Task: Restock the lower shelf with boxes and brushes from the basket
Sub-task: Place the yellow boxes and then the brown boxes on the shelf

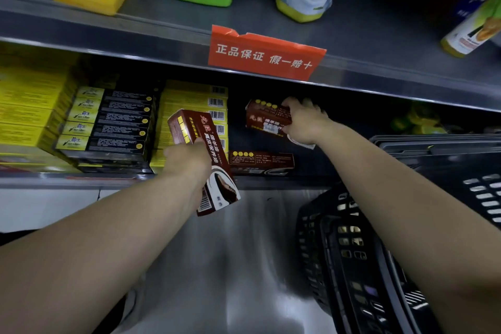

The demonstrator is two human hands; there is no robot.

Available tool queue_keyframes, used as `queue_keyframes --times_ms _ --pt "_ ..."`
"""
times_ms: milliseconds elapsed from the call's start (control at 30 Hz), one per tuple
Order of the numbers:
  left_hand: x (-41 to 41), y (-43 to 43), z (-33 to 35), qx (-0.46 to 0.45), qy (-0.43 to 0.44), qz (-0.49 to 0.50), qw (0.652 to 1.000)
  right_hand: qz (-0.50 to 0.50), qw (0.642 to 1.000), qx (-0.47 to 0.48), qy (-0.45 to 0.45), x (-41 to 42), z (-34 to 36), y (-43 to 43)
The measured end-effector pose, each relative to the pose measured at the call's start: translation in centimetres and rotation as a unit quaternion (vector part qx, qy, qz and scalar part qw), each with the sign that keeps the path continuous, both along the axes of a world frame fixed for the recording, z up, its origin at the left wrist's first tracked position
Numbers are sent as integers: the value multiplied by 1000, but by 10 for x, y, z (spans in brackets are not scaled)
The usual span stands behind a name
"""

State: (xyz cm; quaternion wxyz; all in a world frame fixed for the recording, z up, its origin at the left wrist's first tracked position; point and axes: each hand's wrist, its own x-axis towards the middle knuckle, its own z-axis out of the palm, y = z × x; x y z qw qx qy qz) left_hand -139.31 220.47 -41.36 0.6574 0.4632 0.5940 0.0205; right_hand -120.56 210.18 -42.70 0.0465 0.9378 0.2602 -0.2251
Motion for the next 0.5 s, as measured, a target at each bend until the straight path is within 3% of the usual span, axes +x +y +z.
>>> queue_keyframes --times_ms 167,300,500 --pt "3 -6 0 10 6 4 1000 77 990 -90 72 11 -49 3" --pt "6 -6 -3 2 -13 10 1000 73 981 -118 134 8 -70 5" --pt "8 -5 -8 5 -19 18 1000 73 969 -210 107 5 -64 -5"
